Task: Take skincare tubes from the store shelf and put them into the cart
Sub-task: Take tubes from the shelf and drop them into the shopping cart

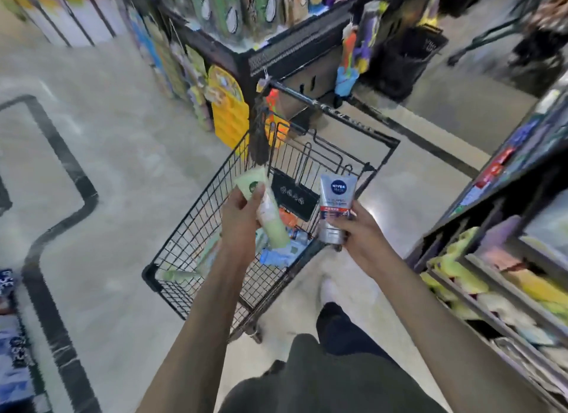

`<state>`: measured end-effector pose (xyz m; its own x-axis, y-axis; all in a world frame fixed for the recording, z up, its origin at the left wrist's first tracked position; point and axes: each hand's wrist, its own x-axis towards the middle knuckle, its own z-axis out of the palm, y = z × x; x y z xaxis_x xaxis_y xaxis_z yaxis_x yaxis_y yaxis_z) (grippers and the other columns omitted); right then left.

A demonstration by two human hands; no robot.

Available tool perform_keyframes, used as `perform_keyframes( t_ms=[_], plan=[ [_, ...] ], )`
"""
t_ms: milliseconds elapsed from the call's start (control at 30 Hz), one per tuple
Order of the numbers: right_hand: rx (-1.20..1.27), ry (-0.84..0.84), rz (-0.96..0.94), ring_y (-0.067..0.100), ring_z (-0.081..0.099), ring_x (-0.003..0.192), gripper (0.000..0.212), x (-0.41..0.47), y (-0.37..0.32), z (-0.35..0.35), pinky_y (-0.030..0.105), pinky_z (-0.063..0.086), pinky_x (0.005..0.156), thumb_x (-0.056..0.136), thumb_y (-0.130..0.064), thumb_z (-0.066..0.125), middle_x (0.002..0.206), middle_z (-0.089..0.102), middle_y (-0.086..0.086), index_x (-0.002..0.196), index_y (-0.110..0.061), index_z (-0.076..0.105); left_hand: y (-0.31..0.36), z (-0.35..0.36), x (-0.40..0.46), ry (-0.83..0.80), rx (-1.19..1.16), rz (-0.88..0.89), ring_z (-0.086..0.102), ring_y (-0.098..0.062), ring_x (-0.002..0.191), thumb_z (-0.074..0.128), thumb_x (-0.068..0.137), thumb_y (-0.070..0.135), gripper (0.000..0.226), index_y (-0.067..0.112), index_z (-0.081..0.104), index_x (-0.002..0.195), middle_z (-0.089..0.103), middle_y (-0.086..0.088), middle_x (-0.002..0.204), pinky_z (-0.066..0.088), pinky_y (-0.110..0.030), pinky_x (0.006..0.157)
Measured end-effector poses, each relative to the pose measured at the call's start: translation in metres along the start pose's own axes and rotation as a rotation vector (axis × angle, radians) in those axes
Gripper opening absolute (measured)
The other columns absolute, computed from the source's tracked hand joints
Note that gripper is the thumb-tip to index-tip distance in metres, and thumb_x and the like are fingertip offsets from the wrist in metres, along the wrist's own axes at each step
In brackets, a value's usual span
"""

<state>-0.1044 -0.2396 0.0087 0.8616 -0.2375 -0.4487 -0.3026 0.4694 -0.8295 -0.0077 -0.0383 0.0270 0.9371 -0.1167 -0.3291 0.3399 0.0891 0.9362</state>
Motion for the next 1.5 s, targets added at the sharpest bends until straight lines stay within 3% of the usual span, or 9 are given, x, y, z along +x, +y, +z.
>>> perform_keyframes(
  t_ms=[200, 333, 433, 567, 900, 1100, 1267, 1367, 1500],
  plan=[
    [0.049, 0.119, -0.087, 0.028, 0.068, 0.102, 0.056, -0.057, 0.015, -0.040, 0.048, 0.053, 0.094, 0.082, 0.011, 0.072, 0.108, 0.074, 0.008, 0.132, -0.010, 0.058, -0.011, 0.050, -0.034, -0.224, -0.029, -0.135, 0.070, -0.033, 0.084, 0.057, 0.104, 0.035, 0.025, 0.023, 0.054, 0.126, 0.064, -0.014, 0.110, 0.058, -0.058, 0.081],
    [0.111, 0.202, -0.152, 0.028, 0.069, 0.103, 0.058, -0.095, 0.020, -0.069, 0.043, 0.056, 0.090, 0.082, 0.012, 0.072, 0.109, 0.074, 0.009, 0.134, -0.011, 0.058, -0.017, 0.081, -0.060, -0.348, -0.093, -0.235, 0.063, -0.032, 0.076, 0.053, 0.100, 0.017, 0.009, 0.015, 0.055, 0.109, 0.062, -0.014, 0.093, 0.058, -0.042, 0.067],
    [0.163, 0.253, -0.197, 0.034, 0.070, 0.105, 0.062, -0.124, 0.023, -0.092, 0.048, 0.056, 0.094, 0.075, 0.006, 0.079, 0.110, 0.075, 0.011, 0.131, -0.014, 0.060, -0.020, 0.107, -0.085, -0.500, -0.050, -0.219, 0.066, -0.026, 0.064, 0.049, 0.090, -0.003, 0.023, 0.007, 0.055, 0.109, 0.063, -0.011, 0.079, 0.058, -0.037, 0.057],
    [0.242, 0.347, -0.268, 0.037, 0.066, 0.106, 0.061, -0.174, 0.025, -0.129, 0.053, 0.052, 0.099, 0.073, 0.005, 0.079, 0.110, 0.073, 0.013, 0.129, -0.013, 0.062, -0.033, 0.146, -0.128, -0.651, 0.072, -0.171, 0.071, -0.036, 0.087, 0.058, 0.095, 0.000, 0.027, 0.001, 0.061, 0.122, 0.072, -0.024, 0.101, 0.058, -0.049, 0.081],
    [0.298, 0.584, -0.345, 0.032, 0.060, 0.093, 0.056, -0.323, 0.045, -0.230, 0.048, 0.044, 0.085, 0.077, 0.004, 0.079, 0.101, 0.074, 0.009, 0.126, -0.018, 0.064, -0.091, 0.237, -0.267, -0.883, 0.140, -0.172, 0.064, -0.050, 0.114, 0.061, 0.100, 0.014, 0.023, 0.020, 0.062, 0.123, 0.069, -0.024, 0.120, 0.049, -0.067, 0.098],
    [0.320, 0.618, -0.390, 0.031, 0.057, 0.094, 0.054, -0.409, 0.063, -0.278, 0.045, 0.043, 0.084, 0.068, -0.007, 0.086, 0.102, 0.071, 0.011, 0.117, -0.020, 0.067, -0.130, 0.279, -0.354, -0.981, 0.206, -0.173, 0.071, -0.033, 0.102, 0.057, 0.104, 0.027, 0.023, 0.031, 0.059, 0.127, 0.074, -0.013, 0.115, 0.056, -0.049, 0.089],
    [0.331, 0.683, -0.391, 0.027, 0.058, 0.090, 0.049, -0.466, 0.081, -0.320, 0.035, 0.046, 0.071, 0.075, 0.000, 0.080, 0.094, 0.071, 0.004, 0.118, -0.018, 0.065, -0.160, 0.308, -0.413, -1.038, 0.229, -0.235, 0.068, -0.028, 0.093, 0.068, 0.093, 0.007, 0.038, 0.019, 0.058, 0.128, 0.073, -0.013, 0.110, 0.059, -0.040, 0.076],
    [0.362, 0.710, -0.399, 0.028, 0.064, 0.099, 0.054, -0.489, 0.086, -0.343, 0.043, 0.045, 0.087, 0.071, -0.002, 0.083, 0.100, 0.073, 0.007, 0.120, -0.019, 0.065, -0.171, 0.324, -0.441, -1.066, 0.278, -0.229, 0.071, -0.029, 0.096, 0.077, 0.074, -0.005, 0.063, 0.016, 0.055, 0.130, 0.075, -0.014, 0.110, 0.059, -0.038, 0.073],
    [0.368, 0.724, -0.418, 0.029, 0.069, 0.103, 0.050, -0.506, 0.089, -0.376, 0.048, 0.053, 0.094, 0.083, 0.008, 0.074, 0.108, 0.074, 0.009, 0.125, -0.014, 0.062, -0.188, 0.354, -0.460, -1.047, 0.298, -0.207, 0.071, -0.029, 0.106, 0.074, 0.081, -0.010, 0.052, 0.011, 0.058, 0.126, 0.075, -0.014, 0.112, 0.057, -0.034, 0.075]
  ],
)
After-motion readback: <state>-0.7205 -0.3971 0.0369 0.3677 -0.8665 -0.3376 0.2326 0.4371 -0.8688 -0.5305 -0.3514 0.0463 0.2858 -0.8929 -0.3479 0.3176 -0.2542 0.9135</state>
